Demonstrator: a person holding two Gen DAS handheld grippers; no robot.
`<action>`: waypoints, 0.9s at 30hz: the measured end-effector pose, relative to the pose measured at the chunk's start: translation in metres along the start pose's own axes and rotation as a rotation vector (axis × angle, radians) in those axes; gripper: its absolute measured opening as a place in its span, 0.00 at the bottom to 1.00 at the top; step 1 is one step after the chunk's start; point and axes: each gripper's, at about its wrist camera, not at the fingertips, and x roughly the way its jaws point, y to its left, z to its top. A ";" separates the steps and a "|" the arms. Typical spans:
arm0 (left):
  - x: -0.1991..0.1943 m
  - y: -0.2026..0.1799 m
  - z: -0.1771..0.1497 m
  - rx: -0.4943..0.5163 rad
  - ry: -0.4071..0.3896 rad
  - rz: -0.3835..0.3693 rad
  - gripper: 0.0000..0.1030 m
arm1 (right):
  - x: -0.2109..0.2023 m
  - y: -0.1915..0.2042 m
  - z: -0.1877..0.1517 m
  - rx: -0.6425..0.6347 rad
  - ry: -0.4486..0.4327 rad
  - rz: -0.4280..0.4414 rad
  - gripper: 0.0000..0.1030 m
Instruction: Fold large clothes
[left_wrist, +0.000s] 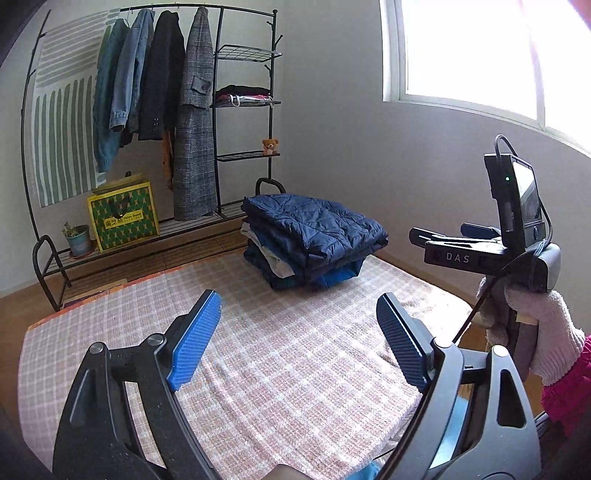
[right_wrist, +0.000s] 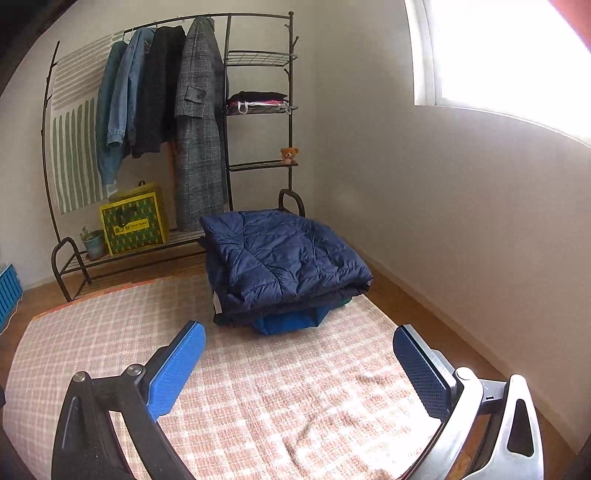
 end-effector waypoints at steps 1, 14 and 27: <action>0.001 0.002 -0.002 -0.004 0.002 0.000 0.88 | 0.002 0.000 -0.002 -0.001 0.001 -0.002 1.00; 0.005 0.001 -0.003 0.009 -0.022 0.047 1.00 | 0.013 0.011 -0.015 -0.038 -0.004 -0.017 1.00; 0.001 0.002 -0.001 0.005 -0.047 0.083 1.00 | 0.018 0.004 -0.015 -0.002 -0.019 -0.032 1.00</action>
